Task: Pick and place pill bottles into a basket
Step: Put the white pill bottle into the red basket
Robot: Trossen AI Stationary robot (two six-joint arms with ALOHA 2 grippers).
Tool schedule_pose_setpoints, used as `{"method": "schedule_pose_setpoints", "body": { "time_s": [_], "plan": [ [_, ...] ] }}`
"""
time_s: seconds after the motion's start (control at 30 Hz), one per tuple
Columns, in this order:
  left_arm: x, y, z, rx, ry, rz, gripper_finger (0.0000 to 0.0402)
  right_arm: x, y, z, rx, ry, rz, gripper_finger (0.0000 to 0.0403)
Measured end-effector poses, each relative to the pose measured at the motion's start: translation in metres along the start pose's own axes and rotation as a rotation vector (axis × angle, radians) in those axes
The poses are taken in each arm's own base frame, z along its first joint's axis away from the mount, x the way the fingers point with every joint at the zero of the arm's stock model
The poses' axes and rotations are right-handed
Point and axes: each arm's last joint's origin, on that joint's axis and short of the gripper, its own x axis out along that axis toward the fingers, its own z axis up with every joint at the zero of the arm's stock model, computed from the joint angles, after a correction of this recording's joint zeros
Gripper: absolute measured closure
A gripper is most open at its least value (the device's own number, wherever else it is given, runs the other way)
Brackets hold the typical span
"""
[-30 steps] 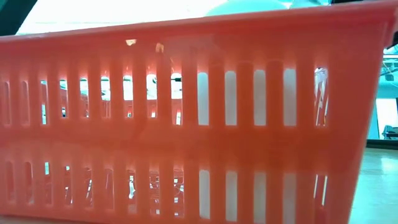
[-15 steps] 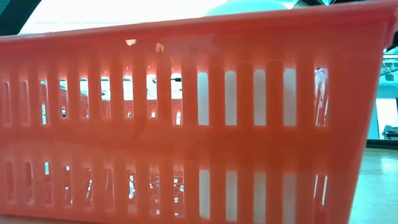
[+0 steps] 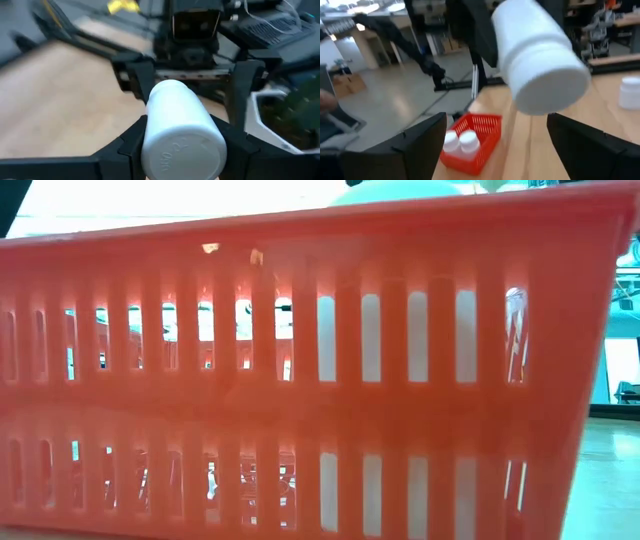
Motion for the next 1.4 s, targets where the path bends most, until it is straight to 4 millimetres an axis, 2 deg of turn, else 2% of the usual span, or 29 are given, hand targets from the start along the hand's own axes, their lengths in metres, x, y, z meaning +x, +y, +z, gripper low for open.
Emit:
{"method": "schedule_pose_setpoints", "body": {
  "time_s": [0.2,0.43,0.57,0.7,0.93,1.2,1.4],
  "plan": [
    [-0.018,-0.029,-0.011,0.139,-0.143,0.168,0.0229,0.000,0.002,0.009,-0.005,-0.090,0.023,0.0086],
    [-0.034,-0.052,-0.013,0.231,-0.246,0.206,0.0229,-0.004,0.007,0.027,-0.009,-0.278,0.091,0.0110],
    [-0.034,-0.050,-0.007,0.227,-0.291,0.242,0.0229,-0.007,0.011,0.036,0.018,-0.373,0.179,0.0119],
    [-0.030,-0.044,0.003,0.239,-0.333,0.260,0.0229,-0.004,0.011,0.034,0.049,-0.364,0.179,0.0126],
    [-0.024,-0.039,0.020,0.264,-0.405,0.142,0.0229,0.001,0.009,0.034,0.064,-0.421,0.141,0.0122],
    [-0.011,-0.036,0.016,0.269,-0.399,0.089,0.0229,0.001,0.010,0.038,0.052,-0.508,0.161,0.0122],
    [-0.006,-0.037,0.011,0.274,-0.390,0.087,0.0229,0.001,0.010,0.038,0.044,-0.512,0.159,0.0143]
  ]
}}
